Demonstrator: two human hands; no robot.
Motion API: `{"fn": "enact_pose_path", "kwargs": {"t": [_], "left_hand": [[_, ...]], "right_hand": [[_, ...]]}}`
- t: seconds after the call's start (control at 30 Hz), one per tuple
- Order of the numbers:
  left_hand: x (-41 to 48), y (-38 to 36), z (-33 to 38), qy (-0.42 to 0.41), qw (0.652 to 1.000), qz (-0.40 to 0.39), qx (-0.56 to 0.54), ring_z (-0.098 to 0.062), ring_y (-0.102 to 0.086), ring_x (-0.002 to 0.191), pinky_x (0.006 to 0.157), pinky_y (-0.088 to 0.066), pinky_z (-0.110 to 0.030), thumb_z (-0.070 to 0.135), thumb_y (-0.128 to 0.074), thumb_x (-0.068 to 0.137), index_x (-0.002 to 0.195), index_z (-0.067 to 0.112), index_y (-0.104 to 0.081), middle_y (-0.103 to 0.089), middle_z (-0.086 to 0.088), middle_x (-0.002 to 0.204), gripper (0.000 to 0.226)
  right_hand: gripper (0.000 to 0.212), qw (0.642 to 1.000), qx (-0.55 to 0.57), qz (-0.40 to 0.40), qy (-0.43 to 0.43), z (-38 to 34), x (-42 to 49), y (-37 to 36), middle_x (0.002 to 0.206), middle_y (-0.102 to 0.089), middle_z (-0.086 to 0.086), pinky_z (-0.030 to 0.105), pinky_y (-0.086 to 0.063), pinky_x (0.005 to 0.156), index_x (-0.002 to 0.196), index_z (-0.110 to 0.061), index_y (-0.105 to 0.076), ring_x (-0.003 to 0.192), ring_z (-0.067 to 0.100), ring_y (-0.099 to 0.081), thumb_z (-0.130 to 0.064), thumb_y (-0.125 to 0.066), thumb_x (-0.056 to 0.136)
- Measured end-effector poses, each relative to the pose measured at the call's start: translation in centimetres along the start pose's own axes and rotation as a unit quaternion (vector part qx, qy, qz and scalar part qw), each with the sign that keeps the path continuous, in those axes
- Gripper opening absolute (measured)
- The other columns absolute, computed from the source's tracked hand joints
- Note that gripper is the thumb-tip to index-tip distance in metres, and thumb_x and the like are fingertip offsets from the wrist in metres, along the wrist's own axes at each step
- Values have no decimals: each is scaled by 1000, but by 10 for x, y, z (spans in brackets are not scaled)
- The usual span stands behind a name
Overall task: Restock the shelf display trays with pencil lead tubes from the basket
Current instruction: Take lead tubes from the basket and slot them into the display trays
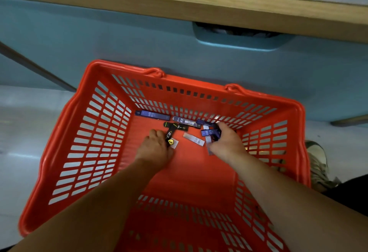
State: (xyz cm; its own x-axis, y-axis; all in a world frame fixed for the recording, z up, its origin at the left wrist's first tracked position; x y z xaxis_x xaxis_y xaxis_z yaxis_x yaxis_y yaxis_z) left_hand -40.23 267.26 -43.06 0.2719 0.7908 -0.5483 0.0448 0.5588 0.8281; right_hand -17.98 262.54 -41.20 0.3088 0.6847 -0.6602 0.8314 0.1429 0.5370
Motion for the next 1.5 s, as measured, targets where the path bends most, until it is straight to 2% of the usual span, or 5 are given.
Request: {"fn": "enact_pose_path", "kwargs": {"t": [0.23,0.57,0.9,1.13,1.5], "left_hand": [[-2,14,-17,36,963,-37,-264,-30,-62,96,77,-44,-35,35,-55,104,117,9,-45,-60,-12,107,31],[-16,4,-43,140,904,-54,-400,-24,-59,101,70,-48,-30,7,-45,106,129,12,-48,-58,-14,119,24],[-15,-8,-13,6,983,-71,-170,-18,-65,99,75,-45,-25,43,-79,87,128,24,-56,-68,2,111,50],[-15,-4,-5,-10,990,-62,-123,-26,-65,100,82,-52,-33,41,-55,101,129,13,-55,-66,-11,120,40],[-11,3,-39,98,958,-54,-265,-27,-65,100,84,-55,-38,29,-60,100,126,17,-50,-65,-7,108,31]], "right_hand": [[29,994,11,91,-63,31,6,22,87,-64,-2,27,-46,67,94,-20,-63,91,26,-64,7,-59,86],[10,997,-15,54,-48,40,7,1,82,-63,-3,30,-43,73,91,-21,-63,87,24,-63,-24,-70,97],[42,995,49,44,-73,51,-16,-14,87,-65,-4,28,-40,58,91,-18,-60,78,12,-61,-36,-93,73],[34,995,51,20,-79,48,-6,-17,86,-67,2,30,-45,62,90,-14,-64,79,20,-64,-27,-92,76],[25,993,68,45,-85,54,-6,-19,76,-60,2,28,-38,55,81,-13,-60,69,19,-57,-22,-82,87]]}}
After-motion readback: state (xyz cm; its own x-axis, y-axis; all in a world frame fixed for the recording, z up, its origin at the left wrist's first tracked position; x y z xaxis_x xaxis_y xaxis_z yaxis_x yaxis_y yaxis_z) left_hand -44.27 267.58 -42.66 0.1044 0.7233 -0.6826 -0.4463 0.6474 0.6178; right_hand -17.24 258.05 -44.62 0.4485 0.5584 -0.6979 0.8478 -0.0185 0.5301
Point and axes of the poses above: each hand's wrist, its own x-axis towards the middle knuckle, its own y-axis out of the back of the hand, z = x × y, the point moved 10 cm from there along x, towards the middle knuckle
